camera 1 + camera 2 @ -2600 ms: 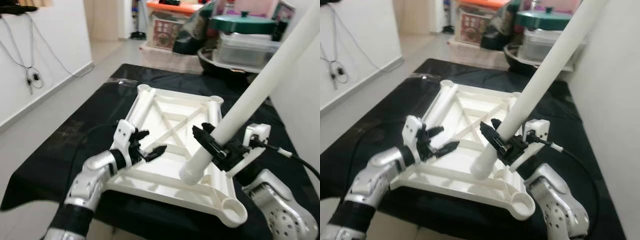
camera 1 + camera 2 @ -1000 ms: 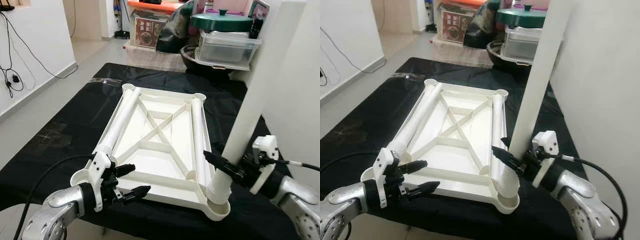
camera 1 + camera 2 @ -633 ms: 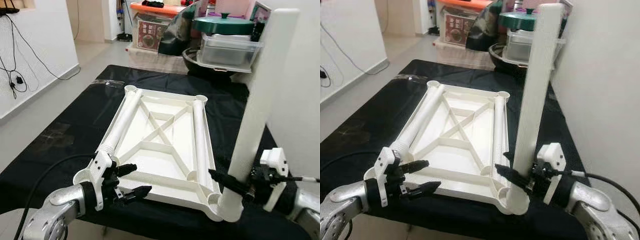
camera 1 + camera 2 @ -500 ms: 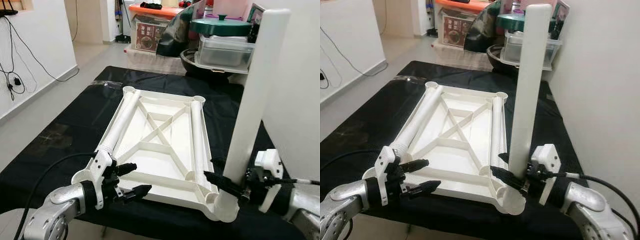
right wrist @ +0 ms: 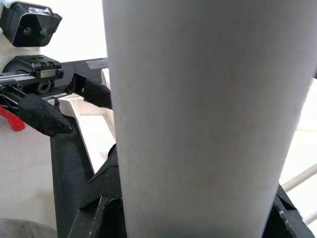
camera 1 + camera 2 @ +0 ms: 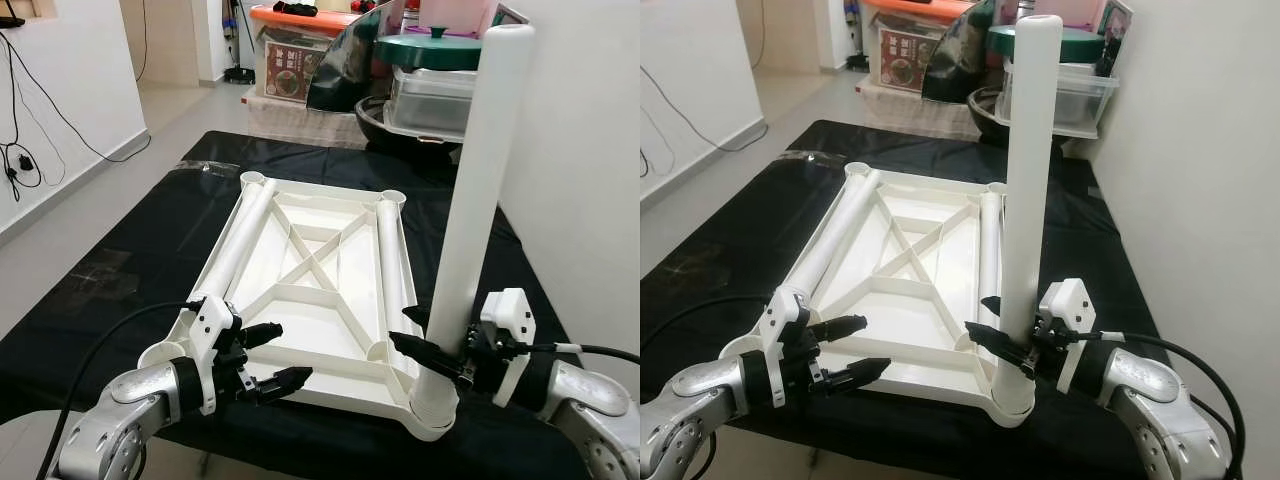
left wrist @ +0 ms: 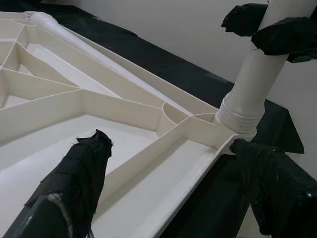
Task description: Building children table
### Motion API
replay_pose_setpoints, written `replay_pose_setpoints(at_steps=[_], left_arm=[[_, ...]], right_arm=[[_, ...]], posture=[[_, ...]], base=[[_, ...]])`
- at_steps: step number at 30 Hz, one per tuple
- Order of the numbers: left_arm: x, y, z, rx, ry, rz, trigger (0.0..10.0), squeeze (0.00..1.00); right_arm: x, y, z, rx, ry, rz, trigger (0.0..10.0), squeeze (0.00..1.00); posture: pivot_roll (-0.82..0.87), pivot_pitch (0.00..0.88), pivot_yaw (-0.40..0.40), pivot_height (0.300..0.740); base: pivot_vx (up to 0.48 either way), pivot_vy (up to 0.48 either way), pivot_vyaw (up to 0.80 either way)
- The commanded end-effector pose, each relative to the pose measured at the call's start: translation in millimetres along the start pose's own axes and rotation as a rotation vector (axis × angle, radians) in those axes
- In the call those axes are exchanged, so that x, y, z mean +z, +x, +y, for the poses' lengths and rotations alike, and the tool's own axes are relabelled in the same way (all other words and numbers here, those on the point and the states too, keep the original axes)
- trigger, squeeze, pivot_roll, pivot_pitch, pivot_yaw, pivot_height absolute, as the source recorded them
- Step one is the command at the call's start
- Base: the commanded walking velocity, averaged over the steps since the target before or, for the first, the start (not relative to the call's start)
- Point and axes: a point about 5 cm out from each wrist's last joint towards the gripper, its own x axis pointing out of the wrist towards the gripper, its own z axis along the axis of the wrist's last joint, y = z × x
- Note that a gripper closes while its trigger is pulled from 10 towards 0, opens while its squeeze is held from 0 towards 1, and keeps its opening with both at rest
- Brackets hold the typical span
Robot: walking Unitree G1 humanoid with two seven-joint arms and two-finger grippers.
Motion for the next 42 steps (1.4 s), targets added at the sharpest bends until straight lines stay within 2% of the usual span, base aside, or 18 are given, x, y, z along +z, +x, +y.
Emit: replay_pose_setpoints(at_steps=[1,6,10,13,15,17,20,23,26,30,33,36,42], left_arm=[[-0.7,3.2,-1.7,-0.013,-0.014,0.002,10.0,0.0],[-1.9,3.6,-1.0,-0.008,-0.017,0.003,10.0,0.0],[-3.4,4.9,1.3,0.005,-0.022,0.0,10.0,0.0],[-3.6,5.2,1.6,0.006,-0.022,-0.001,10.0,0.0],[-4.0,5.7,1.8,0.009,-0.022,-0.002,10.0,0.0],[-4.2,5.8,2.0,0.009,-0.023,-0.002,10.0,0.0],[-3.4,6.5,4.8,0.02,-0.015,-0.005,10.0,0.0],[-3.1,6.6,5.6,0.022,-0.015,-0.006,10.0,0.0],[-4.9,9.3,5.6,0.018,-0.016,-0.005,10.0,0.0],[-4.8,10.5,5.8,0.016,-0.015,-0.005,10.0,0.0],[-3.1,12.7,8.8,0.021,-0.007,-0.011,10.0,0.0],[-3.6,12.3,9.6,0.026,-0.004,-0.011,10.0,0.0],[-4.8,11.9,8.8,0.038,-0.011,-0.017,10.0,0.0]], right_arm=[[-12.0,-5.5,-2.4,-0.034,0.014,0.064,0.0,0.0],[-11.9,-4.2,3.1,-0.048,0.028,0.029,0.0,0.0],[-10.2,1.9,16.8,-0.216,0.111,-0.136,0.0,0.0],[-10.8,2.3,18.1,-0.246,0.118,-0.151,0.0,0.0],[-15.4,2.1,21.7,-0.341,0.178,-0.19,0.0,0.0],[-17.3,1.8,23.2,-0.369,0.201,-0.199,0.0,0.0],[-22.5,3.5,34.0,-0.435,0.222,-0.208,0.0,0.0],[-22.2,4.2,37.5,-0.433,0.219,-0.21,0.0,0.0],[-27.2,1.6,50.7,-0.35,0.126,-0.132,0.0,0.0],[-27.2,1.2,50.4,-0.315,0.104,-0.115,0.0,0.0],[-27.4,-0.6,45.4,-0.217,0.019,-0.041,0.0,0.0],[-27.7,-1.0,40.9,-0.176,-0.016,-0.009,0.0,0.0],[-25.7,0.2,38.9,-0.134,-0.034,-0.007,0.0,0.0]], posture=[[0.15,0.0,-0.108,0.74],[0.15,0.0,-0.108,0.74],[0.14,0.0,-0.106,0.74],[0.14,0.0,-0.104,0.74],[0.13,0.0,-0.098,0.74],[0.13,0.0,-0.098,0.74],[0.13,0.0,-0.093,0.74],[0.12,0.0,-0.088,0.74],[0.11,0.0,-0.076,0.74],[0.11,0.0,-0.077,0.74],[0.12,0.0,-0.088,0.74],[0.12,0.0,-0.097,0.74],[0.13,0.0,-0.112,0.74]], base=[[0.0,0.0,0.0],[0.0,0.0,0.0],[0.0,0.0,0.0],[0.0,0.0,0.0],[0.0,0.0,0.0],[0.0,0.0,0.0],[0.0,0.0,0.0],[0.0,0.0,0.0],[0.0,0.0,0.0],[0.0,0.0,0.0],[0.0,0.0,0.0],[0.0,0.0,0.0],[0.0,0.0,0.0]])
